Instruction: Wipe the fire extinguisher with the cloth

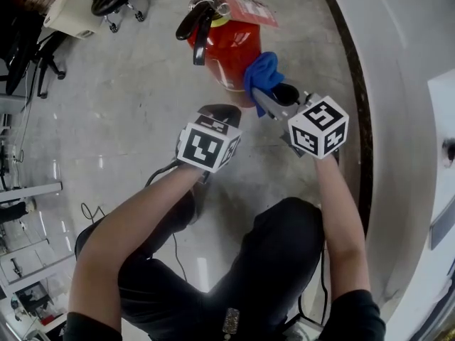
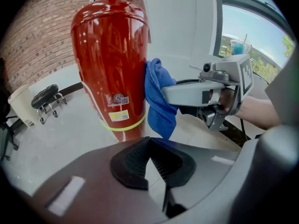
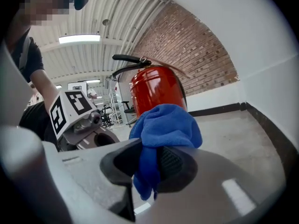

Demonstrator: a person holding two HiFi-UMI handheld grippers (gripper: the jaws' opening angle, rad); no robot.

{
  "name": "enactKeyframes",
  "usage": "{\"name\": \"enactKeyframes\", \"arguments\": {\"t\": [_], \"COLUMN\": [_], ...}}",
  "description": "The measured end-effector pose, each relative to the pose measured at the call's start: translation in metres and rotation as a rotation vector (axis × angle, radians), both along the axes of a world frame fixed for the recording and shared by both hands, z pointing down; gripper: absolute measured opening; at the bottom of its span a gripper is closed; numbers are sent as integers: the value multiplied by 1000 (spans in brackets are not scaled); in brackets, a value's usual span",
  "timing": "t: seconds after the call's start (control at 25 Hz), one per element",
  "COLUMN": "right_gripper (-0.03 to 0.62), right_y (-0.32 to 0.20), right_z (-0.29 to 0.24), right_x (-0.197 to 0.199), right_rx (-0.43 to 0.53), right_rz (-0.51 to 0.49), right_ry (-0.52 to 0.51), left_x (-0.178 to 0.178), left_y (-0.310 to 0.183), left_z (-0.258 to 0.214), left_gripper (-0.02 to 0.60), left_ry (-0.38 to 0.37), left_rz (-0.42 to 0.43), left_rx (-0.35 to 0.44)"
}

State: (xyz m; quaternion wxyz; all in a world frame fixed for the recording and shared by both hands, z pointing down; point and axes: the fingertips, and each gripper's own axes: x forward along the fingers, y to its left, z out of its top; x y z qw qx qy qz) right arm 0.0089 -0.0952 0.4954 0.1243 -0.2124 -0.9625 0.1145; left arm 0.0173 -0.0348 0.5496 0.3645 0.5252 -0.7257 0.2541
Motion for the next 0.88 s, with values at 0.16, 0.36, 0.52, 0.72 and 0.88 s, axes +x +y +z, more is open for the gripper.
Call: {"name": "enactKeyframes", "arguments": {"t": [0.16, 0.36, 0.52, 0.72, 0.88], "right_gripper": [84, 84, 84, 84, 84], "right_y": [39, 63, 56, 5, -42], "right_z": [15, 41, 51, 57, 58], "right_x": [-4, -17, -16, -6, -18], "right_rx": [38, 69, 62, 68, 143], "right_rz": [-106, -166, -143, -6, 54], "right_ry": [20, 65, 79, 91, 112], "left_x": [0, 1, -1, -5, -4], "left_y": [14, 25, 28, 28, 23], "left_z": [7, 11, 12, 17, 25], "left_gripper": [5, 5, 5, 5, 5], "left_ry": [2, 9, 11, 20, 38], "left_rz": [-15, -37, -44, -43, -41], "left_rx": [-24, -31, -28, -21, -19]}}
